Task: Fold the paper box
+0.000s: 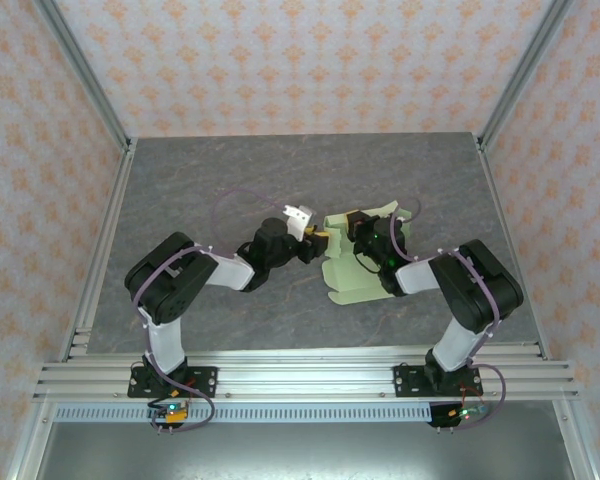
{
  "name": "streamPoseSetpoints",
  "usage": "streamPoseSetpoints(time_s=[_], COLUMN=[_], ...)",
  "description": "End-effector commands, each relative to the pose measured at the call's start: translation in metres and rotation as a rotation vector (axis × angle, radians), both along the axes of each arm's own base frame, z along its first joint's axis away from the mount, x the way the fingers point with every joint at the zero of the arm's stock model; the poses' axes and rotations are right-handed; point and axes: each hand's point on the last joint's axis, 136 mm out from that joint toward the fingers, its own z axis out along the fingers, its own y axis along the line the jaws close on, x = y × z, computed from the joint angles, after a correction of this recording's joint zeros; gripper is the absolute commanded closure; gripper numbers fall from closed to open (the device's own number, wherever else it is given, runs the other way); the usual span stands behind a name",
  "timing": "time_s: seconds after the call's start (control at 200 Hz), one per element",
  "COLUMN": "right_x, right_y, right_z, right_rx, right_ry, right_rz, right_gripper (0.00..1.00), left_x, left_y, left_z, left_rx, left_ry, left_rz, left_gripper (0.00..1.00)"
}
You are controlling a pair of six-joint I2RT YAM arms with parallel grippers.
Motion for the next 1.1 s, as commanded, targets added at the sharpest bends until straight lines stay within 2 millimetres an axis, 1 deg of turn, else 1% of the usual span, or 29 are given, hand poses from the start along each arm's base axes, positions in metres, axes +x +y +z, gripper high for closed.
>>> streamPoseSetpoints(time_s=[0.0,0.04,0.235,0.25,0.26,0.28,0.385,0.461,0.501,0.541,0.631,0.811,0.921,1.011,1.096], right_x=[0.001,0.001,0.0,0.0,0.0,-0.001,-0.003,-0.006,-0.008,-0.009,-0.012,-0.015,-0.018,-0.022,-0.027], right_y=[0.003,0.002,0.001,0.001,0.001,0.001,0.002,0.004,0.004,0.003,0.002,0.006,0.006,0.007,0.004], right_z=[0.012,0.012,0.014,0.014,0.014,0.015,0.015,0.015,0.013,0.01,0.005,0.01,0.011,0.011,0.009], right_rx=[0.005,0.001,0.003,0.004,0.005,0.006,0.014,0.013,0.007,0.002,-0.005,-0.016,-0.032,-0.051,-0.065], right_ry=[-0.069,-0.071,-0.089,-0.09,-0.091,-0.093,-0.098,-0.098,-0.094,-0.09,-0.08,-0.096,-0.092,-0.088,-0.079], right_rz=[0.006,0.005,-0.005,-0.006,-0.007,-0.008,-0.016,-0.017,-0.022,-0.031,-0.053,-0.069,-0.093,-0.101,-0.122], right_gripper=[0.92,0.92,0.92,0.92,0.92,0.92,0.92,0.92,0.92,0.92,0.92,0.91,0.91,0.9,0.9], left_x=[-0.009,-0.013,-0.018,-0.018,-0.017,-0.016,-0.005,0.0,0.001,0.002,0.004,0.01,0.017,0.023,0.024], left_y=[-0.016,-0.02,-0.024,-0.024,-0.024,-0.024,-0.022,-0.023,-0.025,-0.026,-0.029,-0.033,-0.034,-0.034,-0.033], left_z=[-0.007,-0.012,-0.011,-0.01,-0.019,-0.023,-0.022,-0.019,-0.02,-0.022,-0.019,-0.016,-0.01,-0.009,-0.01], left_rx=[0.033,0.036,0.029,0.033,0.048,0.057,0.077,0.077,0.075,0.075,0.064,0.073,0.061,0.064,0.068], left_ry=[0.006,0.014,-0.005,-0.007,0.006,0.009,-0.004,-0.015,-0.014,-0.013,-0.018,-0.038,-0.05,-0.06,-0.058], left_rz=[-0.066,-0.084,-0.088,-0.085,-0.082,-0.077,-0.035,-0.022,-0.026,-0.028,-0.022,0.009,0.039,0.062,0.071], left_gripper=[0.51,0.51,0.51,0.51,0.51,0.51,0.53,0.59,0.64,0.67,0.67,0.62,0.62,0.65,0.66])
